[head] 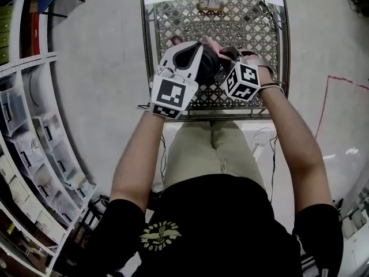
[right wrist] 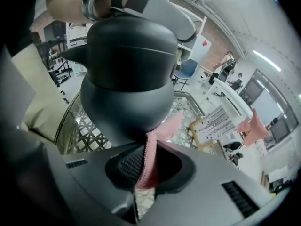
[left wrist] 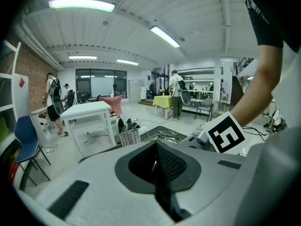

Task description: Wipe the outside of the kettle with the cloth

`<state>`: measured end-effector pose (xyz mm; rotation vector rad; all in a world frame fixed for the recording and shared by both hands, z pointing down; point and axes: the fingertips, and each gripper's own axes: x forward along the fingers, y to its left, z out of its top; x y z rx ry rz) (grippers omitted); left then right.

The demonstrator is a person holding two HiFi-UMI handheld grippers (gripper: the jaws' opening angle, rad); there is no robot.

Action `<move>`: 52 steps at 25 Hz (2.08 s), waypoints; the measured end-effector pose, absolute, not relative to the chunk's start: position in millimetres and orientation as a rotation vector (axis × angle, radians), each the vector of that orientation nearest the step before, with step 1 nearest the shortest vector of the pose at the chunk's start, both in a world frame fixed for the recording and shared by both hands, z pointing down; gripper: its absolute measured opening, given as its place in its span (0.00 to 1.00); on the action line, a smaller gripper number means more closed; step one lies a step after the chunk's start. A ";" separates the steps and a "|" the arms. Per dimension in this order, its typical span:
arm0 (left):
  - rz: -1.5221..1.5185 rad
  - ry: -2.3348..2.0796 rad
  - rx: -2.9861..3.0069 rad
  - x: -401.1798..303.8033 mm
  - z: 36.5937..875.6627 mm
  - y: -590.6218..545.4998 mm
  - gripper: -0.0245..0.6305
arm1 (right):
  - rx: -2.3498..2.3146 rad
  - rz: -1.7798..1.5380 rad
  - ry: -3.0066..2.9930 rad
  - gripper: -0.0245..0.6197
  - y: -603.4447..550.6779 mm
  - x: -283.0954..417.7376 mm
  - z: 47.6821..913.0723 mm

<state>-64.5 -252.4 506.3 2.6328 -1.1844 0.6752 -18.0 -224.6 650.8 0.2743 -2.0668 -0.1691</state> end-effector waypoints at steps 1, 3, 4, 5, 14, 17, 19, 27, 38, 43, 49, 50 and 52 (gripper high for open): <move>0.675 -1.180 2.629 -64.9 505.9 -252.5 0.05 | 0.259 -0.192 -2.070 0.09 -228.7 -20.3 649.2; 0.673 -1.182 2.623 -65.7 505.0 -253.7 0.05 | 0.227 -0.227 -2.079 0.09 -235.8 -23.9 648.2; 0.672 -1.185 2.622 -65.9 504.6 -254.4 0.05 | 0.210 -0.242 -2.077 0.09 -238.2 -25.2 649.6; 0.670 -1.186 2.622 -66.0 504.7 -254.8 0.05 | 0.191 -0.258 -2.070 0.09 -239.7 -26.2 652.9; 0.660 -1.164 2.610 -65.0 507.9 -254.8 0.05 | 0.127 -0.191 -1.996 0.09 -211.6 -16.9 708.5; 0.660 -1.162 2.606 -65.6 507.5 -253.9 0.05 | 0.152 -0.123 -1.992 0.09 -189.9 -13.2 716.5; 0.662 -1.157 2.601 -66.1 507.6 -252.9 0.05 | 0.175 -0.071 -1.998 0.09 -174.6 -13.8 717.2; 0.683 -1.123 2.580 -65.5 508.3 -252.9 0.05 | 0.296 0.204 -2.056 0.09 -116.5 -48.0 705.1; 0.688 -1.131 2.580 -65.4 512.0 -254.0 0.05 | 0.431 0.340 -2.132 0.09 -98.0 -101.4 689.7; 0.686 -1.126 2.585 -66.2 511.0 -253.1 0.05 | 0.421 0.301 -2.087 0.09 -104.4 -75.8 696.6; 0.692 -1.115 2.577 -64.5 514.6 -252.7 0.05 | 0.520 0.244 -2.005 0.09 -146.1 -17.8 693.0; 0.694 -1.111 2.577 -64.8 514.5 -251.9 0.05 | 0.550 0.249 -2.000 0.09 -153.8 -10.5 688.9; 0.697 -1.107 2.575 -66.2 514.1 -250.9 0.05 | 0.599 0.257 -1.994 0.09 -165.8 1.8 679.9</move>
